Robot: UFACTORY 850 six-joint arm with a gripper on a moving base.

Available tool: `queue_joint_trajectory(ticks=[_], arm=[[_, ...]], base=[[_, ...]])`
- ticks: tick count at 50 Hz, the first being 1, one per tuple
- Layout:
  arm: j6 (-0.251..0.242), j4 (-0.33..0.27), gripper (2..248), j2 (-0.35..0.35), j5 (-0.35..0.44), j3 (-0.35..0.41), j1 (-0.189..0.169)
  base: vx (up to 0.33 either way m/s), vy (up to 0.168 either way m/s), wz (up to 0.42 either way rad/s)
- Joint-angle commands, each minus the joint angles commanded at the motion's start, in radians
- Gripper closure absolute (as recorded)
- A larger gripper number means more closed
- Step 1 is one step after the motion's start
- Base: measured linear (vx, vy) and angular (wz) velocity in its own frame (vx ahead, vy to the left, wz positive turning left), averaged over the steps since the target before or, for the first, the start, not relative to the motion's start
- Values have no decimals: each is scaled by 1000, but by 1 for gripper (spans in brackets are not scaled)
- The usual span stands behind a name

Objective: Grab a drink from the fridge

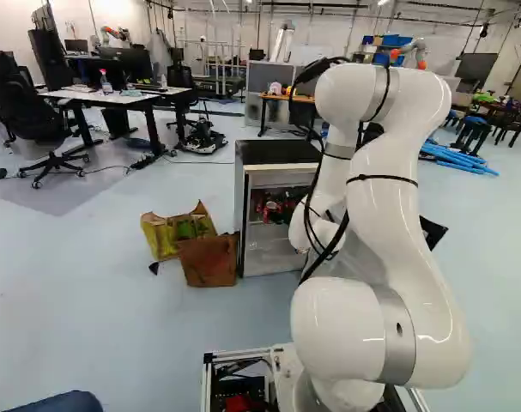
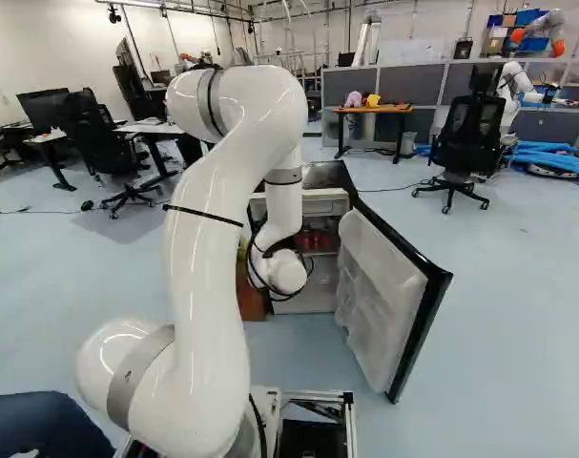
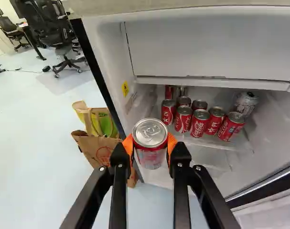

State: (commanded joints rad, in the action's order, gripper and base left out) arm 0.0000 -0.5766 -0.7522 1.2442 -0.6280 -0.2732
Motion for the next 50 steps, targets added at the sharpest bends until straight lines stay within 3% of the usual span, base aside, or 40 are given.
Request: queue_joint_trajectory(ticks=[50], arm=[[0, 115, 158, 177, -161, 82, 1]], base=[[0, 0, 0]])
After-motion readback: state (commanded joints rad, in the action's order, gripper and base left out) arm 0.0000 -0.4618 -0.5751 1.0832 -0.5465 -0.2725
